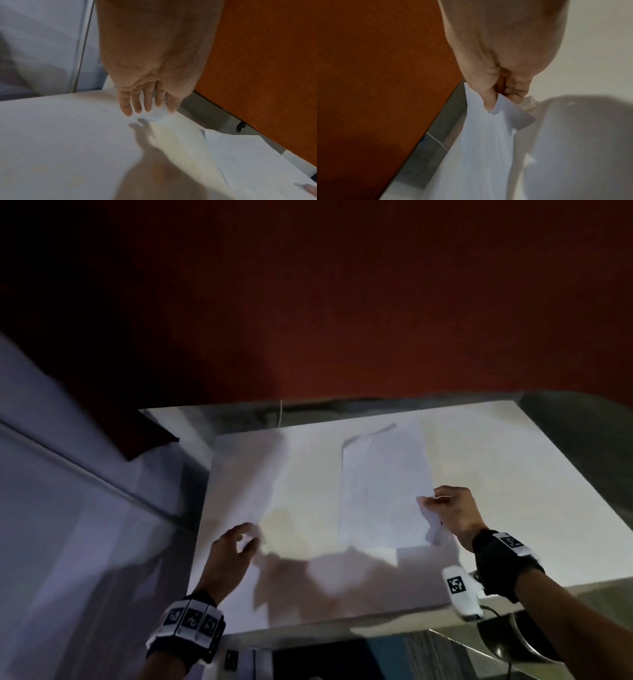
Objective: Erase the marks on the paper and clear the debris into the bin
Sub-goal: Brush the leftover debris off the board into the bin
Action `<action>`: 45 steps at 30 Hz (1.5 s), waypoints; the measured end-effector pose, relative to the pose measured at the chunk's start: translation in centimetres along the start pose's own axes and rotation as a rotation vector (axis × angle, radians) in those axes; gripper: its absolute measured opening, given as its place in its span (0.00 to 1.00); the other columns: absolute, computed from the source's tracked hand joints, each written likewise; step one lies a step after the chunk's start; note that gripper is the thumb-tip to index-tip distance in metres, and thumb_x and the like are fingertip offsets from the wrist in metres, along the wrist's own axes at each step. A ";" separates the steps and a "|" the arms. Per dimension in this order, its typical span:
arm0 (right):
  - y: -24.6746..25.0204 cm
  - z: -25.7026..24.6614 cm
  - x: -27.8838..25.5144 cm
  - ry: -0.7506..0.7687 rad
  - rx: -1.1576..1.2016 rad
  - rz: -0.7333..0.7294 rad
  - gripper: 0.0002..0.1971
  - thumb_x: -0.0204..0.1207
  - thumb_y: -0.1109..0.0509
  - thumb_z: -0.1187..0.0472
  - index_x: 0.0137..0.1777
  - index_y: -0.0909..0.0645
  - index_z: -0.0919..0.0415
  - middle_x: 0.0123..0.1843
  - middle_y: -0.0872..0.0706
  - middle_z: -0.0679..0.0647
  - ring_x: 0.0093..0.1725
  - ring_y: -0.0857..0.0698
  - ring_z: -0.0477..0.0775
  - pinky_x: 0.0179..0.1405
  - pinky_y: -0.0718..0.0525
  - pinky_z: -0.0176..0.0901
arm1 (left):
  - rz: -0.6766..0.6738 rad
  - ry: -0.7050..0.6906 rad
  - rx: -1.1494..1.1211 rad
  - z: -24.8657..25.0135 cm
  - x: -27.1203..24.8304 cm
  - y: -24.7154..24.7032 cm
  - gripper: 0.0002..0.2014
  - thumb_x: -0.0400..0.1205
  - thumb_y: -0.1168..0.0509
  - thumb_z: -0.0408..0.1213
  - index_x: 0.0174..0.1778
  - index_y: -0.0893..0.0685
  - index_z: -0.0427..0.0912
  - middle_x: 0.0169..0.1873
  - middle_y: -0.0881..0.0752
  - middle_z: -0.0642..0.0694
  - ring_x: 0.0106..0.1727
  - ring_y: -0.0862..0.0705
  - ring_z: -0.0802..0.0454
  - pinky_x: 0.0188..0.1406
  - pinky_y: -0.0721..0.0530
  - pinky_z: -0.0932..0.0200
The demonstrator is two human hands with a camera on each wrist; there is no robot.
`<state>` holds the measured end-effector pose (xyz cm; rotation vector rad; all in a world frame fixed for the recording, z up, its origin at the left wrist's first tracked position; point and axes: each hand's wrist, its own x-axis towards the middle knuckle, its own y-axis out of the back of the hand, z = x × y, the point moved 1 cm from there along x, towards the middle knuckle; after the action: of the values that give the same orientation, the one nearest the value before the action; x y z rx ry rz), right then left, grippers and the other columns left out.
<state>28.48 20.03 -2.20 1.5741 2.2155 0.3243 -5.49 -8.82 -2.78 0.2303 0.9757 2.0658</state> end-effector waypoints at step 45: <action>5.0 2.1 6.7 0.137 -0.572 -0.574 0.15 0.64 0.16 0.66 0.50 0.12 0.52 0.46 0.17 0.47 0.45 0.14 0.54 0.50 0.14 0.47 | -0.361 -0.406 0.569 14.6 9.1 -17.6 0.36 0.89 0.44 0.61 0.91 0.47 0.52 0.91 0.50 0.52 0.91 0.55 0.48 0.85 0.44 0.37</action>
<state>31.74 27.92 -3.24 0.6091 2.2734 0.8110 6.05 12.52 -6.90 0.6846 1.2187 1.3125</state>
